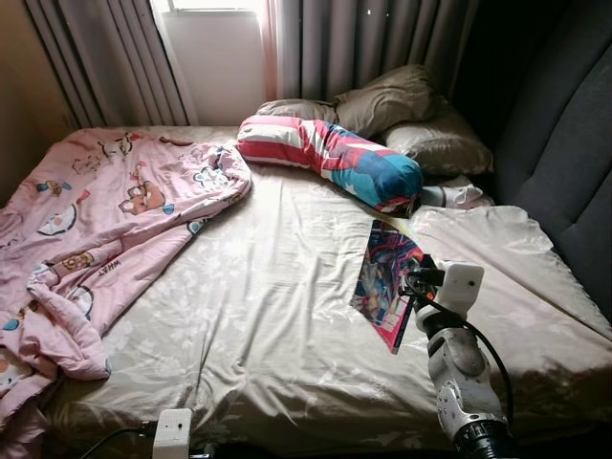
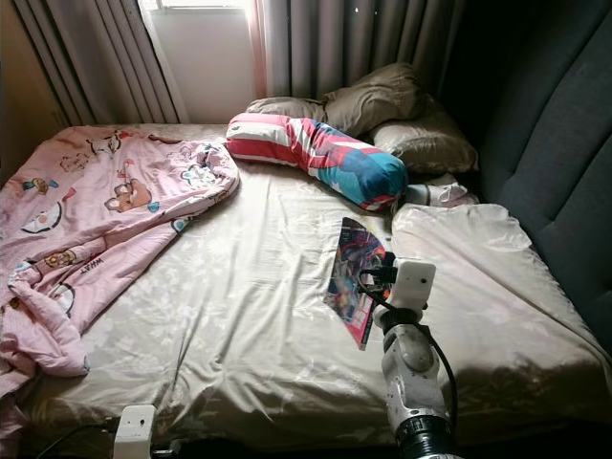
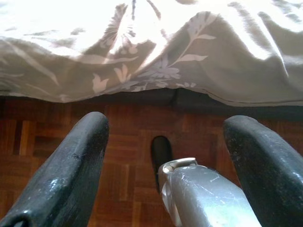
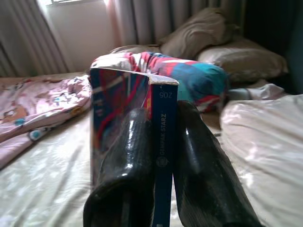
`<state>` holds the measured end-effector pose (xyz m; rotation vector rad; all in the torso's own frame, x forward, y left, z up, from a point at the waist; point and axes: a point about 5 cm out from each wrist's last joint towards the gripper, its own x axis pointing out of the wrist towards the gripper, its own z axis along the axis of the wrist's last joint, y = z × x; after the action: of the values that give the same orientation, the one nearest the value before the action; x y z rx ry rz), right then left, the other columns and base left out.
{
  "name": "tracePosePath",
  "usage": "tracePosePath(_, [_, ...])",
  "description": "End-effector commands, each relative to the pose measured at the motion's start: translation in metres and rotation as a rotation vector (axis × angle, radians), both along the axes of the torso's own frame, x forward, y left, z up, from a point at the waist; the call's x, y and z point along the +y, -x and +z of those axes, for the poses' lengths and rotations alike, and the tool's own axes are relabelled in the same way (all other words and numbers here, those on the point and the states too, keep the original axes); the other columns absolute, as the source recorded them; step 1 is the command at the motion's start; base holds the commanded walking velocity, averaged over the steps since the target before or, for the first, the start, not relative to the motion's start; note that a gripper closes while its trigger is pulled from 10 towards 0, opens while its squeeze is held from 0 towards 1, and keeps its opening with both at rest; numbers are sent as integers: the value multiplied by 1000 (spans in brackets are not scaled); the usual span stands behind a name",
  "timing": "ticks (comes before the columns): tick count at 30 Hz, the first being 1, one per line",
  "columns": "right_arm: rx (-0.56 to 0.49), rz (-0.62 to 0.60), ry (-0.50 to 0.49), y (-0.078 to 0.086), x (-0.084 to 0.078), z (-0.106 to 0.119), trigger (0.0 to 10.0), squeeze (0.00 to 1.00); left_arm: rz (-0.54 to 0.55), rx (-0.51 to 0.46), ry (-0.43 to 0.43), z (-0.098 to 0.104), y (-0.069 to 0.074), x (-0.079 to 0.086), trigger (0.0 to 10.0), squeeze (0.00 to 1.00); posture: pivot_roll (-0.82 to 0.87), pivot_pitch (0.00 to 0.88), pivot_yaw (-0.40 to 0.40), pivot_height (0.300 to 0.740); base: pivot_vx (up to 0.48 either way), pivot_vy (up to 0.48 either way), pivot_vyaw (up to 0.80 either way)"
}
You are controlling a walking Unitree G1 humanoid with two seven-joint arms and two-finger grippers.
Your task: Clean up the room
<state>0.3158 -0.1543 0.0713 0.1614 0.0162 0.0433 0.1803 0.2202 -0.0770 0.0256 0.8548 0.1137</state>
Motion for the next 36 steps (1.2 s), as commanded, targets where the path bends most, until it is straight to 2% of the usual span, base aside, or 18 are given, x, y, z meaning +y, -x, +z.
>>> tracePosePath(1, [-50,-11,0,-5,-2,12,10000,0,20,20,6,-3,9,6,10000,0,-58,0,-20,740,0,0,0])
tracePosePath(8, [-44,-21,2,-5,-5,11,10000,0,27,38,4,-5,18,11,10000,0,-62,0,-17,740,0,0,0])
tracePosePath(22, [-29,-52,9,-6,-9,10,10000,0,16,45,14,-7,19,7,10000,0,-69,0,-16,740,0,0,0])
tracePosePath(36, [-19,-74,-1,-5,-10,7,10000,0,22,53,15,-7,23,12,10000,0,-63,0,-15,740,0,0,0])
